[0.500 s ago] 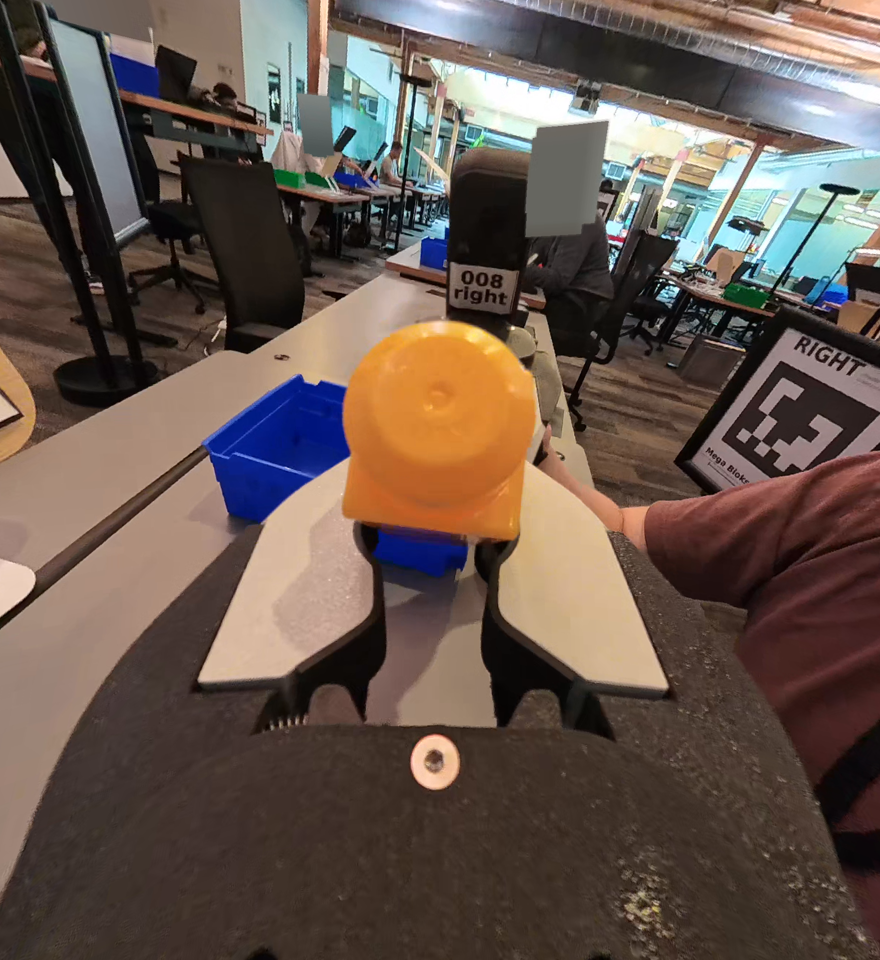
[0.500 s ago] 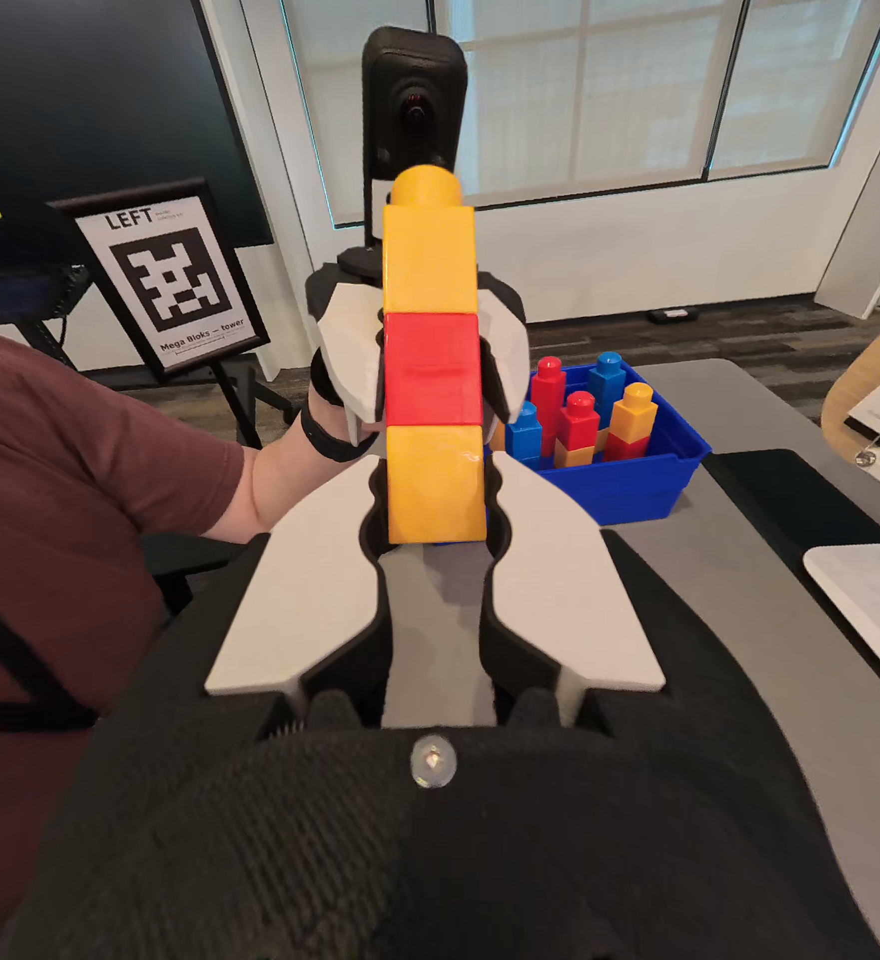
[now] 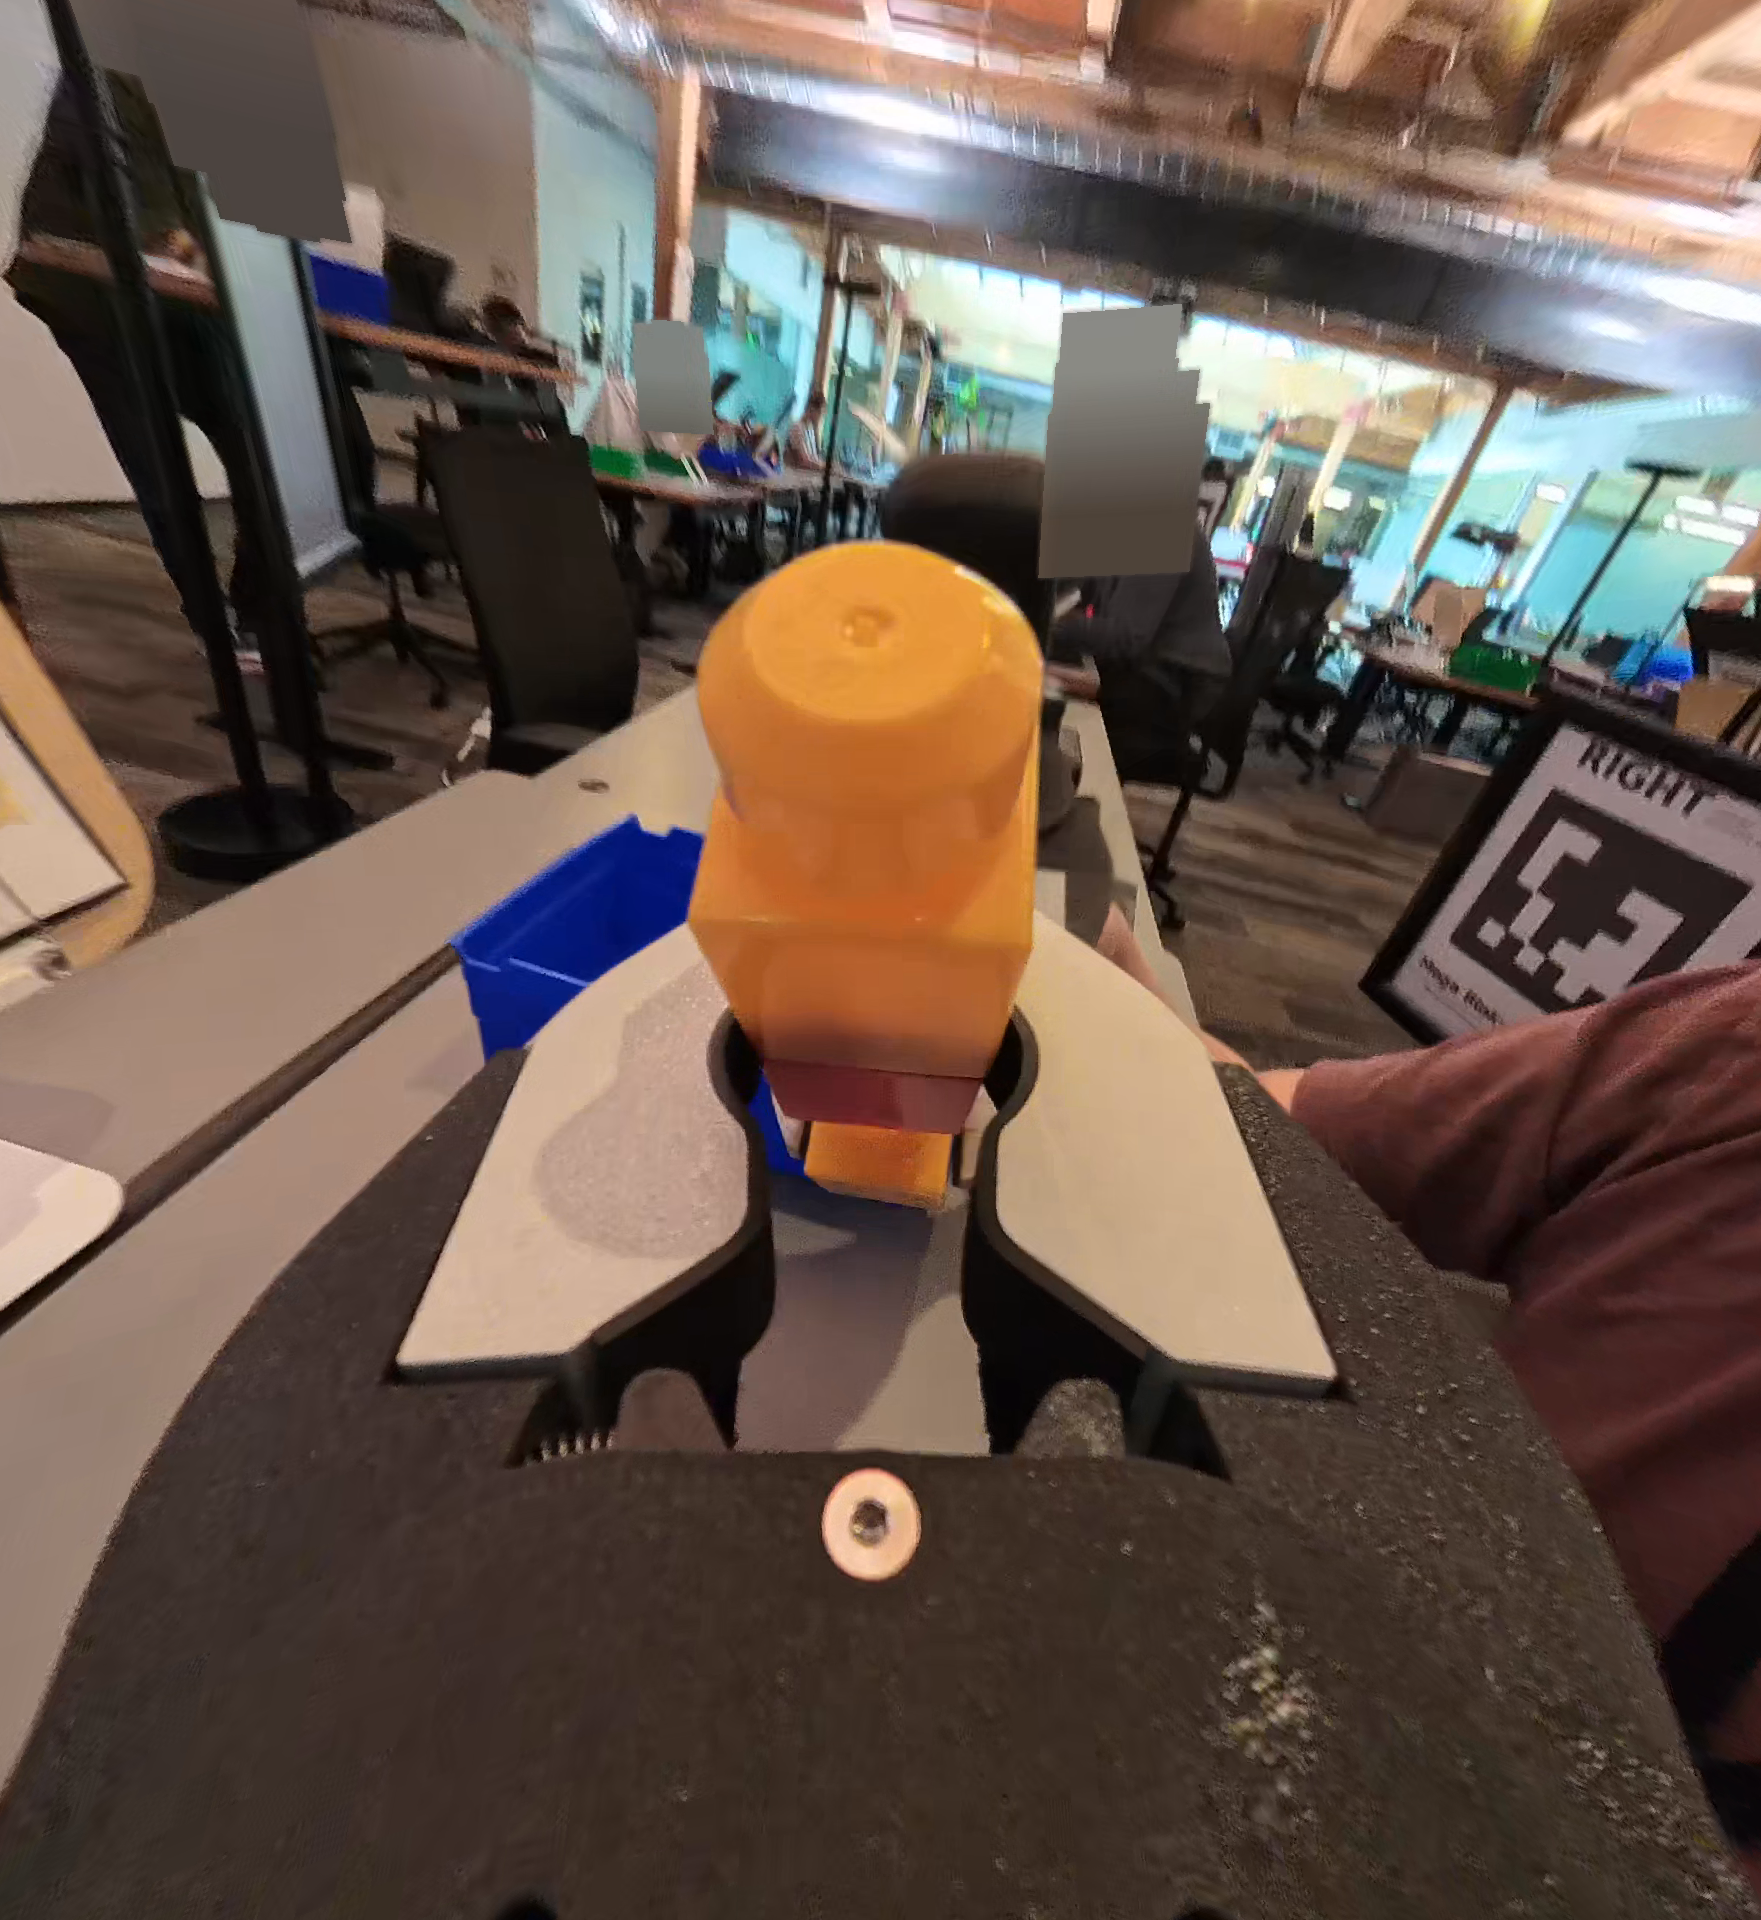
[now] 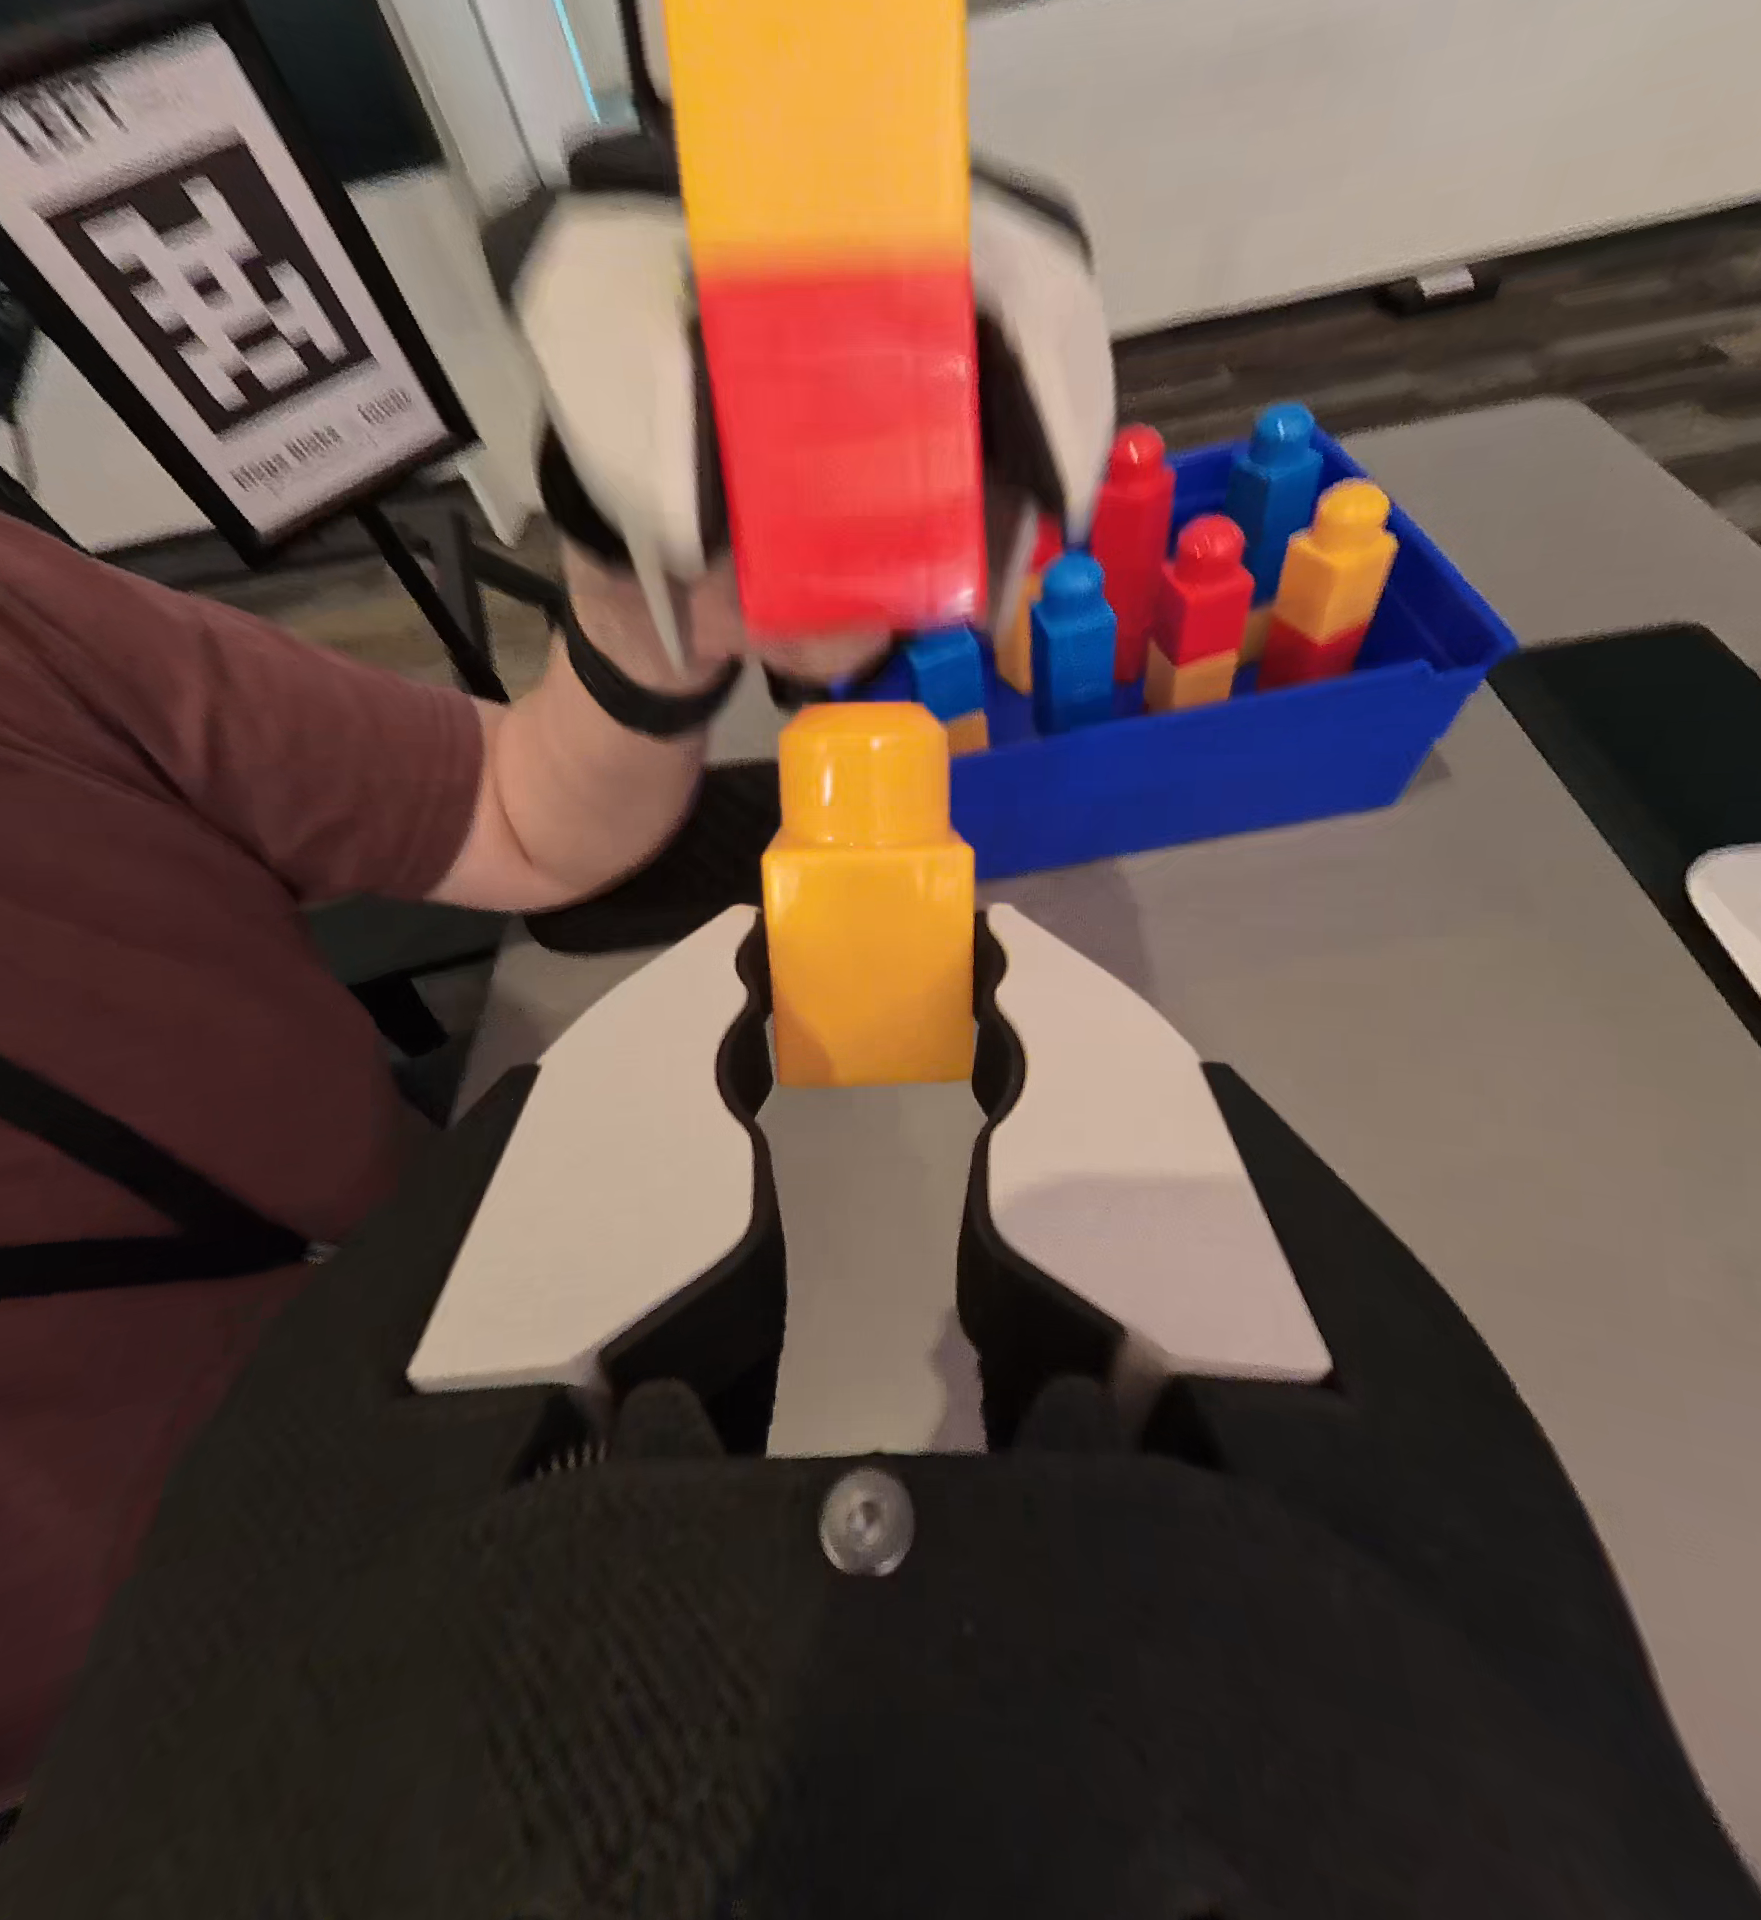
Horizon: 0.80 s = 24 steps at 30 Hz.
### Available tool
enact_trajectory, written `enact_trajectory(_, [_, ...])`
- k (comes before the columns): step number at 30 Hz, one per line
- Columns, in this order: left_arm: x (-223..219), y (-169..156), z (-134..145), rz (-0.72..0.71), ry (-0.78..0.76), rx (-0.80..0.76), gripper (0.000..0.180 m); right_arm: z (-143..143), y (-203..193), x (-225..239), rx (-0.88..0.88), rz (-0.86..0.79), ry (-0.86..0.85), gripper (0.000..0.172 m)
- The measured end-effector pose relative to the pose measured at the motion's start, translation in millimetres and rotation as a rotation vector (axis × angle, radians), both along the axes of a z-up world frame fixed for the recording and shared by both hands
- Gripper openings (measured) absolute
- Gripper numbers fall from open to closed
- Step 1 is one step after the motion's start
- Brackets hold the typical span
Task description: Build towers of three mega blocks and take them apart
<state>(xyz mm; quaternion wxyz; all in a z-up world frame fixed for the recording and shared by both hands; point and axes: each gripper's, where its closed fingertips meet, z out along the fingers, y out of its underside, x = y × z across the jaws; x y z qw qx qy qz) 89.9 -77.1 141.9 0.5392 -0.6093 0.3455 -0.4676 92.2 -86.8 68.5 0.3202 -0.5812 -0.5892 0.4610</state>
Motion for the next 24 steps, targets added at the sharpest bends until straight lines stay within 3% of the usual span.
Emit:
enact_trajectory(4, [-36.9, 3.5, 14.5, 0.089, 0.0, 0.036, 0.04, 8.1, 13.4, 13.5, 0.02, -0.057, 0.004, 0.037])
enact_trajectory(6, [-41.6, -2.5, 17.1, 0.098, 0.028, 0.059, 0.04, 17.0, 46.4, 46.1, 0.1, -0.235, -0.021, 0.037])
enact_trajectory(8, [-40.5, -7.3, 16.3, 0.098, 0.058, 0.064, 0.04, 15.2, 98.9, 106.2, 0.14, -0.537, -0.099, 0.037])
enact_trajectory(10, [-36.1, -6.7, 9.0, 0.105, 0.105, 0.05, 0.04, -21.4, 144.6, 174.7, 0.034, -0.799, -0.271, 0.036])
enact_trajectory(12, [-26.9, -5.1, -1.1, 0.092, 0.147, 0.039, 0.04, -80.4, 177.2, 227.7, -0.157, -0.978, -0.462, 0.036])
enact_trajectory(14, [-16.2, -2.2, -13.5, 0.071, 0.183, 0.006, 0.04, -136.2, 200.7, 257.5, -0.261, -1.06, -0.619, 0.037])
enact_trajectory(16, [-7.4, 2.4, -26.8, 0.063, 0.223, -0.032, 0.04, -173.4, 210.8, 273.2, -0.291, -1.089, -0.75, 0.037])
enact_trajectory(21, [8.3, 9.2, -54.5, 0.047, 0.316, -0.087, 0.041, -199.0, 217.4, 287.7, -0.306, -1.131, -0.846, 0.038])
enact_trajectory(23, [10.8, 12.8, -63.2, 0.05, 0.346, -0.104, 0.04, -185.7, 220.7, 290.9, -0.262, -1.149, -0.82, 0.055])
enact_trajectory(24, [11.6, 14.3, -66.7, 0.052, 0.356, -0.111, 0.041, -164.8, 226.3, 286.3, -0.193, -1.168, -0.746, 0.056])
